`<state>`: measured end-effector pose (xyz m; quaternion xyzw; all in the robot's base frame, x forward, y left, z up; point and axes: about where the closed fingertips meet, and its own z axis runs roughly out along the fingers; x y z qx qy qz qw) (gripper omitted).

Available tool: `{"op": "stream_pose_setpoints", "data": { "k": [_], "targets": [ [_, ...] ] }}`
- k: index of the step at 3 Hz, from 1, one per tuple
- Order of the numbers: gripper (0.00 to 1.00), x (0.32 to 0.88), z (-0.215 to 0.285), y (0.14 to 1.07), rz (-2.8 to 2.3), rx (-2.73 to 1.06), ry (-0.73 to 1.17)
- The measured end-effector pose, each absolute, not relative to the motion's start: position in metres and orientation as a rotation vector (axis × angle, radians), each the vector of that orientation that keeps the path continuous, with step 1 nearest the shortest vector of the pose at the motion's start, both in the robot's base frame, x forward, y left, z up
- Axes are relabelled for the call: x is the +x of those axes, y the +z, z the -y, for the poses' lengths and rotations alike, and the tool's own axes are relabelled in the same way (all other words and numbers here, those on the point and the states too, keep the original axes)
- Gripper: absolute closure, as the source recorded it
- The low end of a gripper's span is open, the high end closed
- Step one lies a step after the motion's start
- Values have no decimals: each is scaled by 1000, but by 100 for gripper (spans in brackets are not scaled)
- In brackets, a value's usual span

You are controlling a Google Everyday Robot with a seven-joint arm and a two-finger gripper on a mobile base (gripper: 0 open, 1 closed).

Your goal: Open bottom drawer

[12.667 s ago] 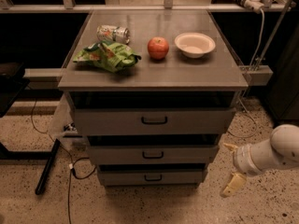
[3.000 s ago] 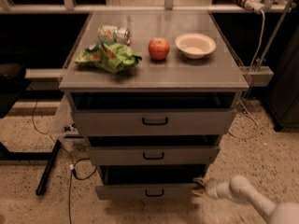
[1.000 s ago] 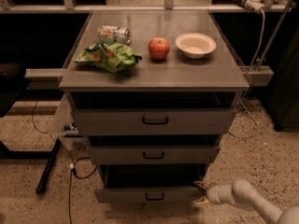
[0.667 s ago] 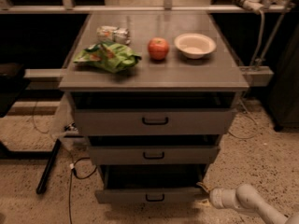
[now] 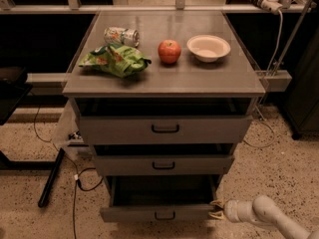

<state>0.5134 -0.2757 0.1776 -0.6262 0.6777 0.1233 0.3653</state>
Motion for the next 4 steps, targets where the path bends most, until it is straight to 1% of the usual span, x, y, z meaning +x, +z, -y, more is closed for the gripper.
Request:
{"op": "stream_pose_setpoints", "data": {
  "k": [1,2,3,4],
  "targets": [
    [100,513,276,183,-1743,-1610,317],
    [100,496,270,180,-1723,-1624,352],
    [100,496,271,182,-1723,-1624,352],
    [100,484,274,180,-1722,-1623,362]
  ]
}}
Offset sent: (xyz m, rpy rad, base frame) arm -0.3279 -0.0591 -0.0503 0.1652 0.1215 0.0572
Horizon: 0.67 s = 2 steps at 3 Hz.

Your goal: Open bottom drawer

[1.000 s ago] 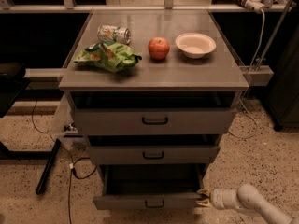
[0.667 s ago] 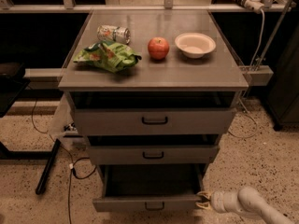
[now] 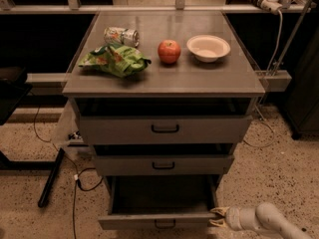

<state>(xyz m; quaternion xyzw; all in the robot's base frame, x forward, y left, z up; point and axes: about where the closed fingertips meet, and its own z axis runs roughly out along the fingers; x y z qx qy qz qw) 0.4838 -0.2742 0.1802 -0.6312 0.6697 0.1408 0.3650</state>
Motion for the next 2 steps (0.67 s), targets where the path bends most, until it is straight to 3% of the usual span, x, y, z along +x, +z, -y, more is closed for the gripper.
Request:
{"op": "stream_pose_setpoints", "data": {
  "k": [2],
  "targets": [
    [59,486,270,182,-1717,-1633,368]
  ]
}}
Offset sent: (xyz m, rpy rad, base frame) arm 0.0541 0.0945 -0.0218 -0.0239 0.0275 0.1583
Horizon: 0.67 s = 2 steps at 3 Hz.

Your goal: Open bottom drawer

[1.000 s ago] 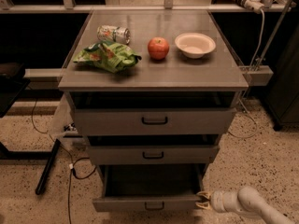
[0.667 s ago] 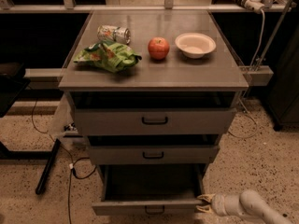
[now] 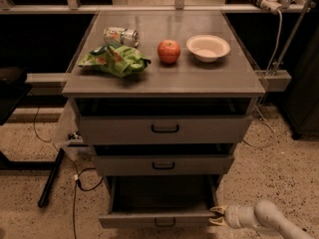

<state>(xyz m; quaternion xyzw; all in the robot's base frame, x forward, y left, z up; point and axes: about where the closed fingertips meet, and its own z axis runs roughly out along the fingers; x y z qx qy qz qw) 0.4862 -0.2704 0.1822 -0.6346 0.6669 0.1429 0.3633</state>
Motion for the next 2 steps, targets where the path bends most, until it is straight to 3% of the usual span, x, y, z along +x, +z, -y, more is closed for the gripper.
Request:
{"op": "stream_pose_setpoints", "data": {
  "k": [2],
  "targets": [
    [13,486,266,181,-1716,-1646,372]
  ]
}}
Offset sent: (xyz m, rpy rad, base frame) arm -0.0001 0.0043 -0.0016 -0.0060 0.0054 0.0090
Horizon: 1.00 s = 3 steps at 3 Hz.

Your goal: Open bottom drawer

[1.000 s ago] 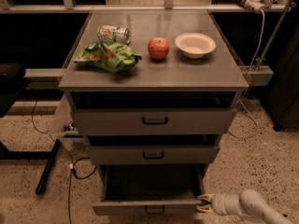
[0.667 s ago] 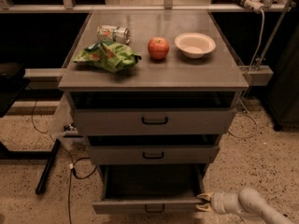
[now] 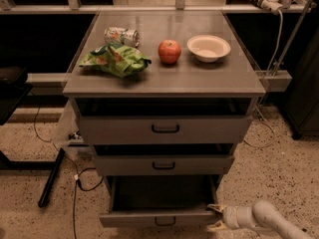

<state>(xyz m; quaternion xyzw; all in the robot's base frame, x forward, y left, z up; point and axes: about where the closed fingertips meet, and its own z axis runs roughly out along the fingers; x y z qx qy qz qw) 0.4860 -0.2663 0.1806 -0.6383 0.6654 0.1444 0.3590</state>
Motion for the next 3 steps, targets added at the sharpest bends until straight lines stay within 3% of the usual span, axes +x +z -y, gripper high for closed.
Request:
{"op": "stream_pose_setpoints", "data": {
  "k": [1,3],
  "targets": [
    [0,486,266,181,-1716,-1646,373],
    [42,486,266,180,-1716,-1646,373]
  ]
}}
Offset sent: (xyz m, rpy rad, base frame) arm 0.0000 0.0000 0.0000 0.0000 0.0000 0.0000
